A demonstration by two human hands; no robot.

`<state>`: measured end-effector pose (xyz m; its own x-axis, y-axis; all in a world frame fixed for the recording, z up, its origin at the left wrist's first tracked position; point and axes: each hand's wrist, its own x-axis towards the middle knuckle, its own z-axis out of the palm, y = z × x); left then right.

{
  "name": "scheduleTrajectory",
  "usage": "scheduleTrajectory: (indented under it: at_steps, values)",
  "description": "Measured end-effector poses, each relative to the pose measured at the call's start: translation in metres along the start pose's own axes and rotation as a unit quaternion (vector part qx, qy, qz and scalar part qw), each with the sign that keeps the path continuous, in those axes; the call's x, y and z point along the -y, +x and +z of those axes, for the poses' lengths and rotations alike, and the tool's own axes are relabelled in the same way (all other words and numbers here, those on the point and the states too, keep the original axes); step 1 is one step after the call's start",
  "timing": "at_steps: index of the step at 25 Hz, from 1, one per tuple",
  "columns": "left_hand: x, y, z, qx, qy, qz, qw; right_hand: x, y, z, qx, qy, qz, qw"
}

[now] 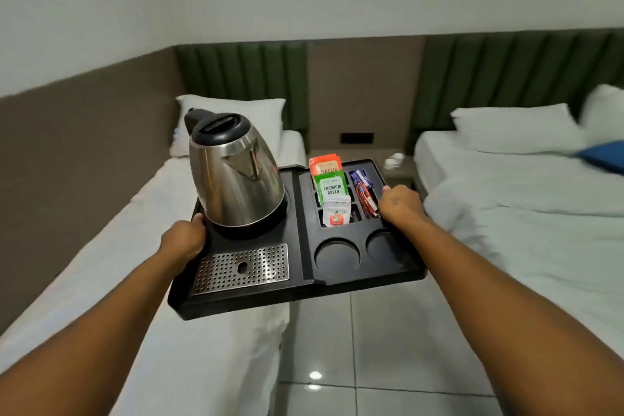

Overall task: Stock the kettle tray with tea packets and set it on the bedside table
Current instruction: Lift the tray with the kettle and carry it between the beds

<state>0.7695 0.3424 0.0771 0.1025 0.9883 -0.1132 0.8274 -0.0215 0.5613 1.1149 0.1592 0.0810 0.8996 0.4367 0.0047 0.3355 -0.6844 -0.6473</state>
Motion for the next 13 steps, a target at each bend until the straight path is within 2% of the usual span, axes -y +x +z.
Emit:
scheduleTrajectory:
  at_steps: [6, 13]
  values:
    - [-0.156, 0.102, 0.115, 0.044, 0.008, 0.058, 0.997, -0.047, 0.172, -0.017, -0.038, -0.008, 0.078, 0.996]
    - [-0.314, 0.29, 0.218, 0.055, 0.018, 0.079, 0.995, -0.022, 0.404, 0.036, -0.045, 0.014, 0.111, 0.993]
